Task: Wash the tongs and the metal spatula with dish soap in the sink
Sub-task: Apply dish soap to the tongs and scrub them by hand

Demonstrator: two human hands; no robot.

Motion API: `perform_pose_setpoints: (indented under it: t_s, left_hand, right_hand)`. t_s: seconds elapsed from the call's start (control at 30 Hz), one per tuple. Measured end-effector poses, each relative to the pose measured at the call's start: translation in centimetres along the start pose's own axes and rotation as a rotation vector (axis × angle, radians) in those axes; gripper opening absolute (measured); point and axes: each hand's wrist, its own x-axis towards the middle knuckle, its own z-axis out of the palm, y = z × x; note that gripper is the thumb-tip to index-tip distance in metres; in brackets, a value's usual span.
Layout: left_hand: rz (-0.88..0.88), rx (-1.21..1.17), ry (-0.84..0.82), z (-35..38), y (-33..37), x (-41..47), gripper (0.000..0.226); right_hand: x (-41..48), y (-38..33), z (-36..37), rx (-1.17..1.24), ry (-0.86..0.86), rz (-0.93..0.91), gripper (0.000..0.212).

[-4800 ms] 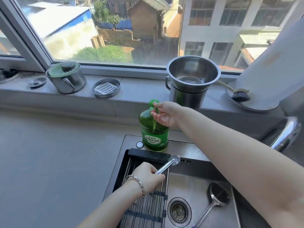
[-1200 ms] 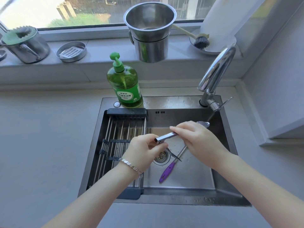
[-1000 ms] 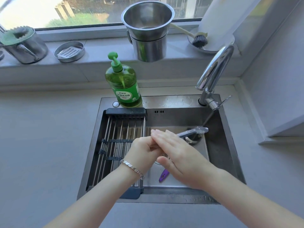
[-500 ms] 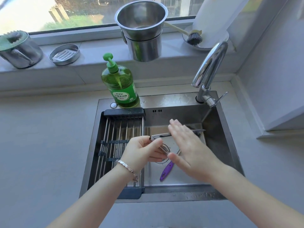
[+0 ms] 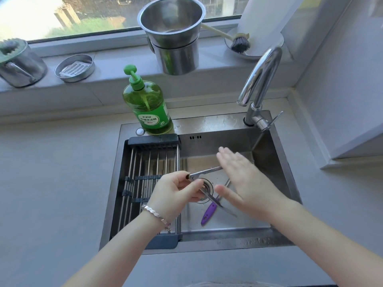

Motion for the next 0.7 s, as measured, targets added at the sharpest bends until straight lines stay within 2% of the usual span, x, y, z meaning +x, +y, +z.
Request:
perform_pose_setpoints:
  t_s: [0.07,0.13,0.2,0.27,0.33,0.37,0.47,0.53,0.63,0.7]
  left_hand:
    - [0.361,0.446,0.044,-0.7,-0.5,0.1,0.018]
    - [0.726,0.761,0.068,-1.6,-1.1,0.5,0.024]
    - [0.972,0.932,0.089,-2.2,-1.0,0.7,0.019]
    - [1.108,1.034,0.116,-2.8,-0.4,0.8,0.018]
    - [1.175,1.066,0.138,-3.2,0.1,0.8,0.013]
    - [1.191,1.066,0.146,-3.2,0.3,0.7,0.012]
    - [1.207,1.068,0.146,-3.3,0.4,0.7,0.014]
    - [1.179,1.065,0.144,-3.4,0.1,0.5,0.02]
    - [1.072,0.965,0.169,-3.6,-0.4,0.3,0.031]
    - [1.004,0.89,0.195,-3.7,-0.8,0.1,0.028]
  right_hand:
    - [-0.3,-0.1,-0.7,0.061,-0.034,0.016,0.117]
    - [-0.9,-1.5,-0.9,0.167,-0.092,-0.091,0.107]
    - [-1.3,-2.3,-0.7,0.228,-0.09,-0.166,0.098]
    - [-1.4,-1.4,-0.4,0.2,-0.058,-0.103,0.103]
    - [-1.4,-1.1,-0.6,0.186,-0.043,-0.037,0.11]
    - [-1.4,-1.6,-0.8,0.193,-0.027,-0.06,0.108]
    - [-1.5,-3.5,-0.7,0.165,0.041,-0.224,0.086]
    - [-1.4,-2.8,-0.2,0.1,0.054,-0.229,0.079]
    - [-1.0,0.2,0.2,-0.001,0.03,-0.135,0.078]
    - [-0.9,2.1,0.4,-0.011,0.075,-0.079,0.076]
